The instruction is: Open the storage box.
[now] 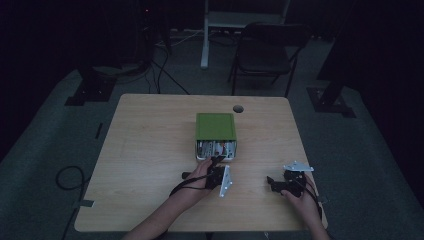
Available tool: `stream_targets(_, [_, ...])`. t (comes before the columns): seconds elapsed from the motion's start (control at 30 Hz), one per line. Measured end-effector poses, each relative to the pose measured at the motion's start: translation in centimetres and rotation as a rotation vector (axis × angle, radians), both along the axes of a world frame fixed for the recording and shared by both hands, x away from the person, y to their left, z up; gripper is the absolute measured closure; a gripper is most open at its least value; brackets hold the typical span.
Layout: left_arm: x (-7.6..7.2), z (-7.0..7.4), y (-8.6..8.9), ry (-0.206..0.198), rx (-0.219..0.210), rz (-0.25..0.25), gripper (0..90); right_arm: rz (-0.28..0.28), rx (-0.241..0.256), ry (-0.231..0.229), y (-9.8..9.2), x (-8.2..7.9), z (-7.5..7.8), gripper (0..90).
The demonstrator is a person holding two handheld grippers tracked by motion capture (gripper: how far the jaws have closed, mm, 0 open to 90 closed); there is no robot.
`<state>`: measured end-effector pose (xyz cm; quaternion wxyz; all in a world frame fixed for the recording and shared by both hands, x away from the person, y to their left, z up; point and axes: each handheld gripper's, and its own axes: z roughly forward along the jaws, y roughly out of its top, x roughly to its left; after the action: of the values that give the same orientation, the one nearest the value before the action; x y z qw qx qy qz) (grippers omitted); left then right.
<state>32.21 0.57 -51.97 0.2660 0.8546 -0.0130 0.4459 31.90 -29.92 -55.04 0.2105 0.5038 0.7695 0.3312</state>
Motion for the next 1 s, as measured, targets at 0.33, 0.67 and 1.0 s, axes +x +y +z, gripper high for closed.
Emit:
stream_targets(0.33, [0.6, -0.8, -0.5, -0.023, 0.058, 0.012, 59.0, 0.0, 0.0, 0.0, 0.0, 0.0, 0.0, 11.1])
stream_targets(0.67, [1.1, -1.5, -0.8, -0.061, 0.122, 0.046, 62.2, 0.0, 0.0, 0.0, 0.0, 0.0, 0.0, 11.1])
stream_targets(1.0, [1.0, -1.5, -1.2, -0.13, 0.207, 0.063, 70.5, 0.0, 0.0, 0.0, 0.0, 0.0, 0.0, 11.1])
